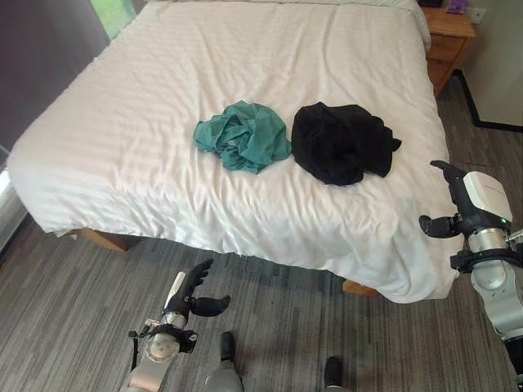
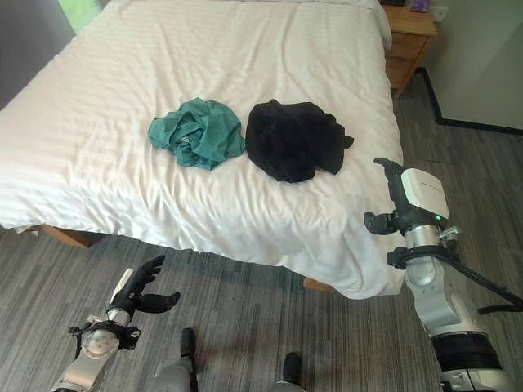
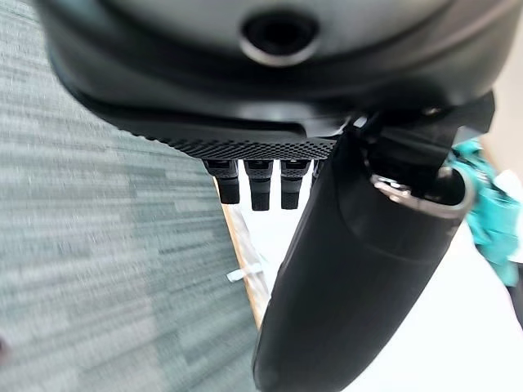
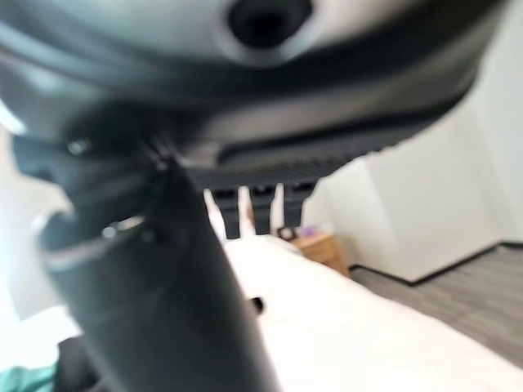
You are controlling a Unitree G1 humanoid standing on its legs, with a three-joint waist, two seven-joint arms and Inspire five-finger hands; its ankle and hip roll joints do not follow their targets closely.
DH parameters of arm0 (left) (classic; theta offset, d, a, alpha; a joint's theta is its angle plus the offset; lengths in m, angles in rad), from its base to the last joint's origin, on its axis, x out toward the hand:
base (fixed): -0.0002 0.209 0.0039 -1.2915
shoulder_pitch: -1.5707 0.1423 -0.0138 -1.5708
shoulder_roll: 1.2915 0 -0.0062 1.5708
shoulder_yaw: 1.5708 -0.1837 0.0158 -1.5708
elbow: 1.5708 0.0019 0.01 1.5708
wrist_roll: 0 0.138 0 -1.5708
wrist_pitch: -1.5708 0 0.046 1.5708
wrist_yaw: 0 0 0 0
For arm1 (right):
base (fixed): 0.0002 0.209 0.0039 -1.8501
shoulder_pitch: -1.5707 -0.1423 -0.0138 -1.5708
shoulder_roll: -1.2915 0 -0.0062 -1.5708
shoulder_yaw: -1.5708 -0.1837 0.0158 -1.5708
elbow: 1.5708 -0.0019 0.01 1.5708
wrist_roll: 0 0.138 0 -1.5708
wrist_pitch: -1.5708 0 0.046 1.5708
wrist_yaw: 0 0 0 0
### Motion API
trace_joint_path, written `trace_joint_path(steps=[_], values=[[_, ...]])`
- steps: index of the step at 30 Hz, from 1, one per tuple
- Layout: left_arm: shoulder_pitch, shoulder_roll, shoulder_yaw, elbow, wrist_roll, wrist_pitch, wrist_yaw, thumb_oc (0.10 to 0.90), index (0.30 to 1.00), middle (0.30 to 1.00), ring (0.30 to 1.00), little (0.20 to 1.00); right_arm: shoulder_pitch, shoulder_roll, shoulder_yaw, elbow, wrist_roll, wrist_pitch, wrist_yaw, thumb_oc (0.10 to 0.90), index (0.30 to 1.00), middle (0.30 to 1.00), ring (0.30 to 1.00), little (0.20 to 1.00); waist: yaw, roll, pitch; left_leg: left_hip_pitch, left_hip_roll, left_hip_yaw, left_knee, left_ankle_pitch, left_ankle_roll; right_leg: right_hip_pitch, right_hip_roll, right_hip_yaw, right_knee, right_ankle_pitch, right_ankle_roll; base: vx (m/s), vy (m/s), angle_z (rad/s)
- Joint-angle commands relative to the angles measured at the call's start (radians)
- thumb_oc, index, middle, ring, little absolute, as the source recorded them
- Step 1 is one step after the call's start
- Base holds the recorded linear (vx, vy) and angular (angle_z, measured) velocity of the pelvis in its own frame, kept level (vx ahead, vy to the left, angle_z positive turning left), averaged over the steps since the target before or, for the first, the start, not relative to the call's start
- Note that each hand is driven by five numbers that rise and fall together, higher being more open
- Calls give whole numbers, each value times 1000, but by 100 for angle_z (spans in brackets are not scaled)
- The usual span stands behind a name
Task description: Pick up bed clothes into laundry basket.
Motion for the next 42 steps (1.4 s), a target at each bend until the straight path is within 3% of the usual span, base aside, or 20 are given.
trace_joint_path(steps=[1,4,5,6,8,9,10,12,13,16,30,42], values=[[-7,33,-21,-107,5,-76,23,800,900,900,900,900,-268,-159,38,63,-21,-19,-108,800,900,900,900,900,47,-21,-141,-24,47,-22,-22,36,-64,101,38,-3,108,2,63,187,137,-31],[-40,70,-42,-89,-3,-71,31,800,900,900,900,900,-453,-194,171,196,19,-11,-105,800,900,900,900,900,47,-34,-96,11,43,-11,-22,27,-30,-55,51,71,355,108,100,67,137,-25],[-40,68,-40,-89,-3,-71,31,800,900,900,900,900,-462,-194,179,200,20,-12,-106,800,900,900,900,900,46,-33,-96,10,43,-9,-22,27,-30,-59,51,73,358,107,100,37,79,-21],[-67,90,-45,-65,-9,-68,42,800,900,900,900,900,-526,-206,237,263,19,3,-97,800,900,900,900,900,43,-37,-77,24,44,-24,-22,13,-30,-131,53,87,367,112,89,125,16,-12],[-83,93,-44,-52,-10,-73,46,800,900,900,900,900,-568,-215,267,292,24,7,-98,800,900,900,900,900,35,-41,-74,25,34,-33,-22,3,-36,-125,45,77,290,105,84,159,-36,-1],[-106,111,-54,-43,-9,-78,43,800,900,900,900,900,-591,-237,285,321,30,15,-88,800,900,900,900,900,24,-46,-70,25,26,-60,-22,-18,-47,-157,27,87,147,95,80,189,-98,12],[-110,114,-56,-37,-12,-80,41,800,900,900,900,900,-605,-242,288,341,39,17,-87,800,900,900,900,900,20,-47,-71,30,24,-72,-22,-31,-52,-170,18,89,88,107,88,243,-132,25],[-121,112,-55,-7,2,-77,53,800,900,900,900,900,-620,-234,305,375,51,11,-102,800,900,900,900,900,10,-45,-69,34,30,-76,-22,-46,-57,-174,4,68,38,144,105,118,-55,55],[-111,118,-55,-20,-9,-86,40,800,900,900,900,900,-644,-225,319,394,67,6,-78,800,900,900,900,900,26,-61,-72,38,26,-76,-22,-52,-65,-163,-21,32,7,136,110,71,-44,60],[-81,95,-32,-10,-29,-90,39,800,900,900,900,900,-700,-212,362,422,112,-12,-55,800,900,900,900,900,38,-74,-84,19,29,-84,-22,-43,-78,-159,-21,17,5,157,112,67,-84,24],[-37,80,-37,21,-83,-101,19,800,900,900,900,900,-936,-213,548,603,266,-73,9,800,900,900,900,900,66,-42,-59,-72,51,-157,-22,2,-108,-157,10,-8,5,118,92,7,-24,16],[-61,68,-58,100,-99,-86,24,800,900,900,900,900,-941,-199,464,710,503,-79,13,800,900,900,900,900,76,-34,-3,-181,63,-180,-22,34,-131,-239,27,-17,5,126,91,-16,-12,14]])
